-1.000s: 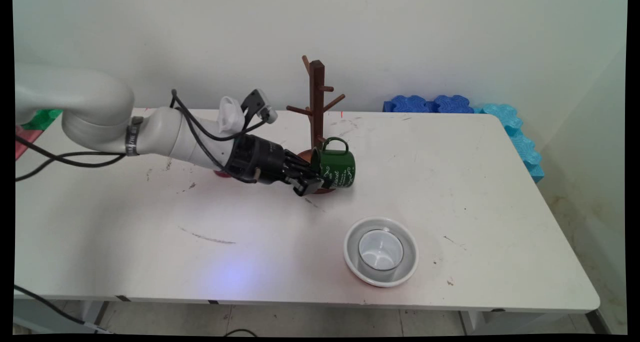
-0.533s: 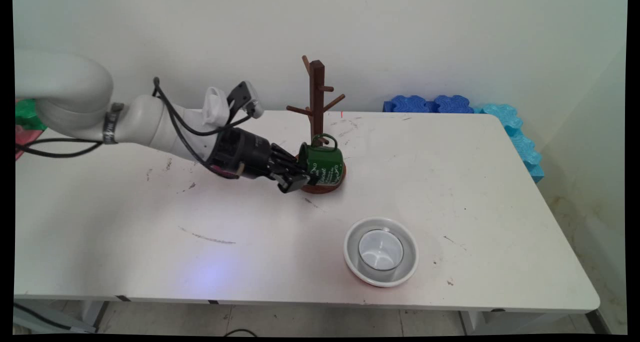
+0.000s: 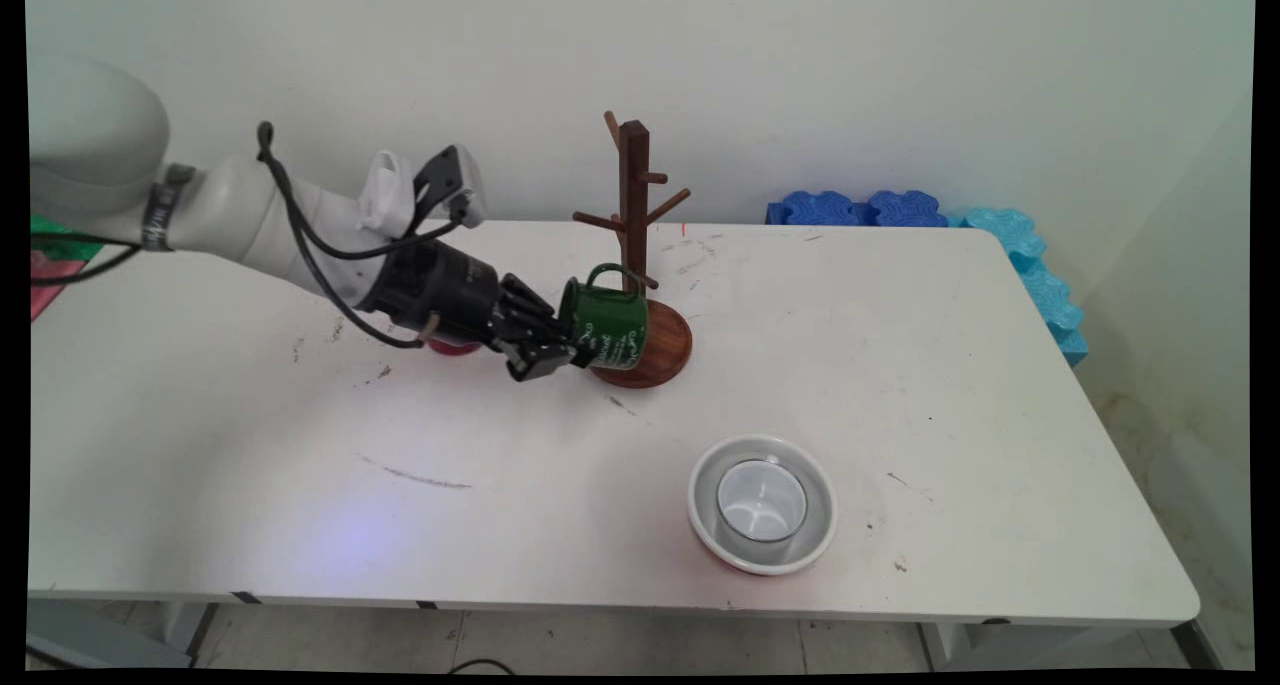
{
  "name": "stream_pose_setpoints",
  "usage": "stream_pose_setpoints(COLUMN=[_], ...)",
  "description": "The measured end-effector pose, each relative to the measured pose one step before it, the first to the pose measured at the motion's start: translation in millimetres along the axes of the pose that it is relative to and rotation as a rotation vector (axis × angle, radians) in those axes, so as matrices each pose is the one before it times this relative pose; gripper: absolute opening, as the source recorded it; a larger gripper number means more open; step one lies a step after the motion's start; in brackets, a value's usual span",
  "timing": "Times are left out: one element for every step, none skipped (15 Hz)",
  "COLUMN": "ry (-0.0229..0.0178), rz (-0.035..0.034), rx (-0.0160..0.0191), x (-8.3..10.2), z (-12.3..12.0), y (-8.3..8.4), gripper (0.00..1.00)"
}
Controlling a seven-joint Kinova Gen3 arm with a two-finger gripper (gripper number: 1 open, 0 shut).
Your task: Place the picked object on the table
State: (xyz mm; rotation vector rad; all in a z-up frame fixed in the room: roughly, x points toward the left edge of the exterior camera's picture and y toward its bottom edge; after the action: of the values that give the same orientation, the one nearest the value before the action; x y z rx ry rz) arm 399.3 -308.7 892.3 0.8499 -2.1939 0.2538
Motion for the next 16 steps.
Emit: stream_pose_setpoints(ry=[-0.01493, -0.01207, -0.01507, -0.01534, -0.01377, -0.01634, -0.0146, -0.02188, -0.0173, -0.0173, -0.01197, -0.0181, -0.01236, -0.02118, -0.01946, -0.01278], rz=[0.01489, 0.01248, 0.01599, 0.01733, 0.01648, 0.01965, 0.01808, 0.02478, 0.01903, 0.01879, 0.01214, 0.01796, 0.01212, 0.02021, 0.01876, 0.01221], rx=[-0.0011, -0.00132, -0.00165, -0.00294, -0.002, -0.00215, -0.00165, -0.00109, -0.00076, 0.00044, 0.00041, 0.0008, 0.00063, 0.00078, 0.00172, 0.00095], x=[-0.26, -0.27, -0.49, -0.52, -0.4, -0.58, -0.44, -0.85, -0.78, -0.69, -0.48, -0.64, -0.47, -0.95, -0.68, -0.47], z=[-5.03, -3.99, -4.75, -4.44, -3.59, -3.98, -3.23, -3.97, -2.68, -2.46, -1.53, -2.1, -1.29, -1.92, -1.63, -0.98], y=[-1.4, -1.0, -1.14, -1.02, -0.82, -0.95, -0.97, -1.32, -0.77, -0.69, -0.39, -0.51, -0.11, 0.08, 0.11, 0.09], gripper=[0.0, 0.0, 0.0, 0.0, 0.0, 0.0, 0.0, 0.0, 0.0, 0.0, 0.0, 0.0, 0.0, 0.0, 0.0, 0.0])
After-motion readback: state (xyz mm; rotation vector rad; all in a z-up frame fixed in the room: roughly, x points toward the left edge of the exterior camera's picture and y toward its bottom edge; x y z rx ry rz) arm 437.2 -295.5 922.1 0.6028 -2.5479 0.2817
